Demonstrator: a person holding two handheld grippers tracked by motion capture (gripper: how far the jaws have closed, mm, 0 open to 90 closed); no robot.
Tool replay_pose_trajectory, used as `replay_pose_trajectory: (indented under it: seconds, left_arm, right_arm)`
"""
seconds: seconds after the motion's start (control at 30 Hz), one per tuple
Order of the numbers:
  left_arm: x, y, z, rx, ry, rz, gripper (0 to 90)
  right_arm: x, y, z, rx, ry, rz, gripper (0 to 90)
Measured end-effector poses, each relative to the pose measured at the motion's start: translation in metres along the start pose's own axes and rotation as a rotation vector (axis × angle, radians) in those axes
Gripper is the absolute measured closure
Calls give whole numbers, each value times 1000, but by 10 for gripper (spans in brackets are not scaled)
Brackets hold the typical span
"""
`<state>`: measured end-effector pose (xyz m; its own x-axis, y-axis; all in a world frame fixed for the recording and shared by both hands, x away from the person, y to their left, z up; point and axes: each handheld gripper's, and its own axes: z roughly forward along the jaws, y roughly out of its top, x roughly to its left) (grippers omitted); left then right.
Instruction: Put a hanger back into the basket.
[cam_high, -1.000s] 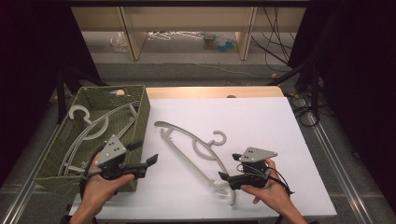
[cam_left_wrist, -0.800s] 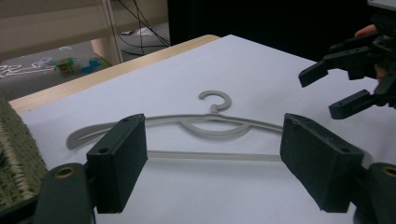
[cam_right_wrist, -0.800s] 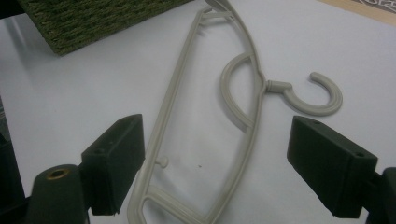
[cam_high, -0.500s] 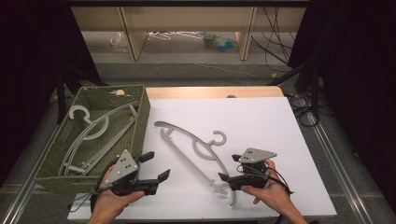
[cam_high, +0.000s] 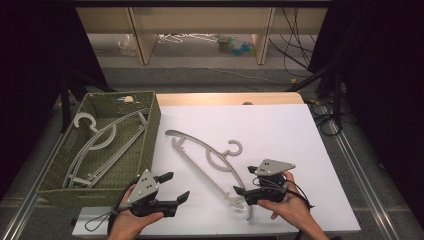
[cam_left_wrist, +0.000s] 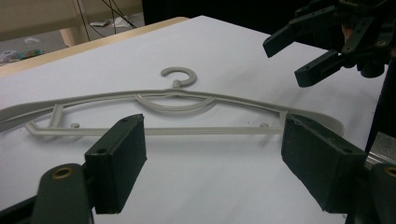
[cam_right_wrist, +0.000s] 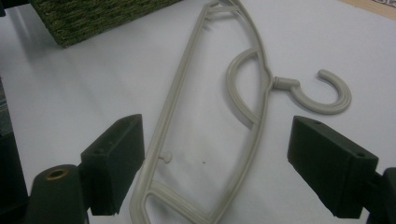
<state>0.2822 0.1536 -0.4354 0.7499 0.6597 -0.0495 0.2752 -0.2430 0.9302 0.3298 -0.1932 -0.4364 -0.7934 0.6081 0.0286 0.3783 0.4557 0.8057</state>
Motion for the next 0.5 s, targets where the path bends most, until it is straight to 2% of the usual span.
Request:
replay_pose_trajectory:
  seconds: [0.13,0.27,0.33,0.5]
  left_arm:
    - [-1,-1,2,-16,-10,-8,220]
    - [-1,-4,1,-2,2,5,219]
    - [-1,-4,1,-16,-3,-7,219]
    - [0,-4,1,-8,4,-5,219]
  right_arm:
    - [0,0,0,7,4,-9,199]
    - [1,0,2,20,0,-21,199]
    - [2,0,3,27,-7,-22,199]
    - [0,-1,7,59,-12,-30,199]
